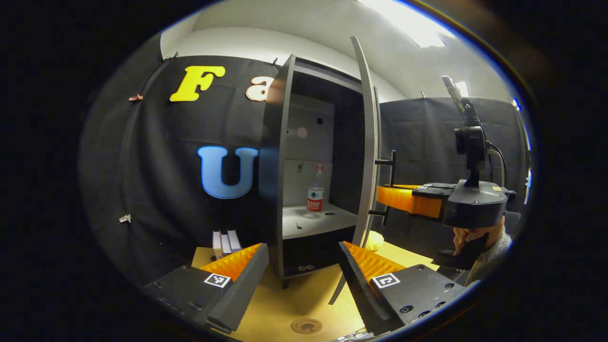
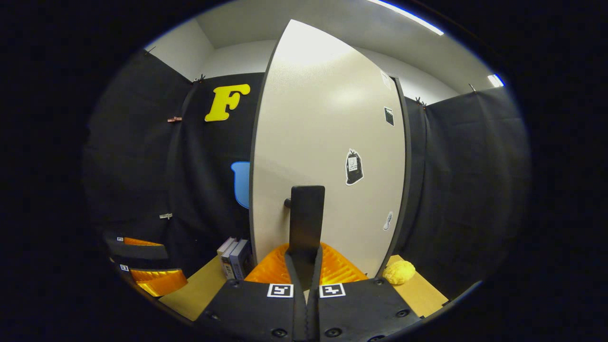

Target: Open the cabinet door with the right hand, grasp the bottle in the cabinet with the left hand and place it on the coaster, then close the cabinet door with the right hand.

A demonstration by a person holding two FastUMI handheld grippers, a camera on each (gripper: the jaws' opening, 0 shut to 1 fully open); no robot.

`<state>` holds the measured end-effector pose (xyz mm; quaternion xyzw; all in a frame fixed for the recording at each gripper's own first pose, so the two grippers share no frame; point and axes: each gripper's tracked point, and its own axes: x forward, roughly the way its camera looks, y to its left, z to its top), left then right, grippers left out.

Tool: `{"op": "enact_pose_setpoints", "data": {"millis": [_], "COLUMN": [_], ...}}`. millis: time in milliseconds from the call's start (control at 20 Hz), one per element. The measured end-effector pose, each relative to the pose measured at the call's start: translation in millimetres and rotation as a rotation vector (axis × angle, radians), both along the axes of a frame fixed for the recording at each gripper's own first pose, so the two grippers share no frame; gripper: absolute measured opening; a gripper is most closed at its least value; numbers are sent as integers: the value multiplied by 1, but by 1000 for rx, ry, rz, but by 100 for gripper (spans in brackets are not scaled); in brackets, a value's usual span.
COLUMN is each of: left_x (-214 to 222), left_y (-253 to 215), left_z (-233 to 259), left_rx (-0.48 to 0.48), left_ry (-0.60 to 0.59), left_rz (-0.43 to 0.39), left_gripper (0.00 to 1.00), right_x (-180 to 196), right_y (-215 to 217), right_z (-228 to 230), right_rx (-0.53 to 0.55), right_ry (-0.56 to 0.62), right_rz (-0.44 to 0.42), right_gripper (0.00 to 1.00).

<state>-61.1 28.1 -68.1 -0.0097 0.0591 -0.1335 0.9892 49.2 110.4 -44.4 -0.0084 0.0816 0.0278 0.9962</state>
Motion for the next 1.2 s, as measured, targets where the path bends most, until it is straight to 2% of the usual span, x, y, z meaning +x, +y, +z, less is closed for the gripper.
{"op": "enact_pose_setpoints", "data": {"millis": [400, 600, 700, 900, 1200], "left_x": [16, 30, 38, 54, 84], "left_y": [-54, -90, -109, -145, -192], "left_z": [-13, -16, -14, -9, -5], "left_rx": [10, -5, -6, -1, -10], "left_ry": [36, 45, 48, 25, 8], "left_rz": [-135, -167, -174, -165, -130], "left_gripper": [93, 92, 93, 93, 93], "right_x": [-42, -54, -56, -62, -75], "right_y": [-66, -91, -98, -122, -194], "right_z": [5, 7, 7, 7, 6], "right_rx": [3, 21, -1, 29, -23], "right_ry": [4, 20, 25, 38, 25], "right_rz": [-127, -121, -90, -53, -109], "right_gripper": [5, 5, 5, 5, 5]}}
